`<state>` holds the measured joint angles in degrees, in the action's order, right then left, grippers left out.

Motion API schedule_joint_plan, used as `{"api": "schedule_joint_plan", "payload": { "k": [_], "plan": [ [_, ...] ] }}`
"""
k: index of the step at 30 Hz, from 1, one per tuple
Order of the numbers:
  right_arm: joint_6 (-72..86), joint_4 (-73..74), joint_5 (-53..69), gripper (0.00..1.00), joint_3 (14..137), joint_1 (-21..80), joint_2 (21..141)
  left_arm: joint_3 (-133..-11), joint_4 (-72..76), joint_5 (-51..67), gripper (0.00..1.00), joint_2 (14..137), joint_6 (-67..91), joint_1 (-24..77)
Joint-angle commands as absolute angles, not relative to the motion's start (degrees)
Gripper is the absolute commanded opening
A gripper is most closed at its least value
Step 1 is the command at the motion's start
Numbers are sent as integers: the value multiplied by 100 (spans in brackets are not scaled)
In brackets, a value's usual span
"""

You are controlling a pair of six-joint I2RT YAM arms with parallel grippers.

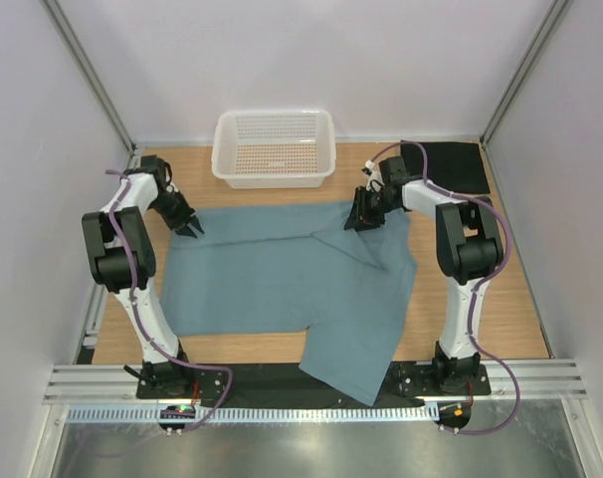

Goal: Fold and stack the t-shirts
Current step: Fold the tshirt

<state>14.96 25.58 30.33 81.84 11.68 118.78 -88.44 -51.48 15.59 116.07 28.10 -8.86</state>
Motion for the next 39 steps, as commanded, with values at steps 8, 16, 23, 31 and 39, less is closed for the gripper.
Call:
{"api": "schedule_joint_plan", "payload": {
  "k": [8, 16, 23, 31, 39],
  "plan": [
    [1477, 2724, 3278, 11, 8095, 1230, 11383, -8763, -5107, 1556, 27, 11347, 2848, -1063],
    [1389, 3401, 3735, 6, 8138, 1660, 11241, -8745, -5115, 1591, 27, 11373, 2874, -1063],
    [1406, 3646, 3850, 11, 8121, 2108, 11259, -8622, -5062, 1459, 27, 11180, 2918, -1072],
    [1529, 3745, 3369, 55, 7640, 2242, 10584, -8622, -5098, 1555, 33, 11162, 2918, -1064],
    [2583, 2945, 2619, 55, 6821, 1038, 9572, -8464, -4722, 2116, 36, 10812, 2988, -354]
  ]
}}
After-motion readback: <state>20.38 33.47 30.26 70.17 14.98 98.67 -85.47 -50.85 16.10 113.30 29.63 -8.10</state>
